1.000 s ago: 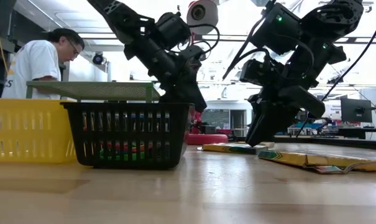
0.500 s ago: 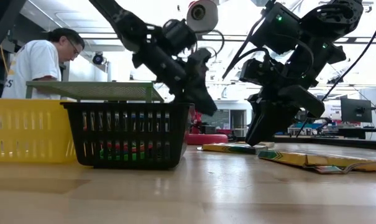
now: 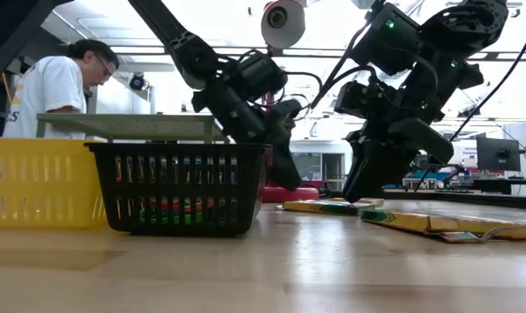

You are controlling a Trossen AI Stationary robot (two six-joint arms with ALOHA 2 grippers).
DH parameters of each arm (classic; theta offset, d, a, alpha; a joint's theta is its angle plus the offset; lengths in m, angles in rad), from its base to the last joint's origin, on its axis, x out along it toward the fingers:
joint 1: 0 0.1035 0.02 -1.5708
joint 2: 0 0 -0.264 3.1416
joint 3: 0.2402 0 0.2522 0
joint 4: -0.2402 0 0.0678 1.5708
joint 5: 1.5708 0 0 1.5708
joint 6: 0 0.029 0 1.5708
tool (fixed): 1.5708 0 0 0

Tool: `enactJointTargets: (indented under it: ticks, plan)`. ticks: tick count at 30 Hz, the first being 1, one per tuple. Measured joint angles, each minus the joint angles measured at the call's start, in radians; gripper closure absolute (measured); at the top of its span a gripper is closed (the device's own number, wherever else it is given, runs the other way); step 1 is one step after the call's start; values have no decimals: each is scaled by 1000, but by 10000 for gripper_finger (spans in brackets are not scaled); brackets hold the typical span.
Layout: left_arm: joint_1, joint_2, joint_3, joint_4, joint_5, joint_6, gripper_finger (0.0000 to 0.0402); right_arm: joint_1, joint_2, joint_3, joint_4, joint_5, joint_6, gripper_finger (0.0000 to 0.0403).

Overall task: Pick & Place Office Desk Supplies
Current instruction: Put the crayon box into the transparent bin

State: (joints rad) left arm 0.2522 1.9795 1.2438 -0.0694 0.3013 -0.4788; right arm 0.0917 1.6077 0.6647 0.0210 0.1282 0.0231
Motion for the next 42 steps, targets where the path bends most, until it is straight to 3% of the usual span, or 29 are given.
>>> enactJointTargets:
  ticks: [10,42]
  plan:
    - [0,2,0,-27,-35,7,330,0,0,0,6,-1,-1,333]
    - [2,77,2,65,64,-12,330,0,0,0,9,-1,-1,333]
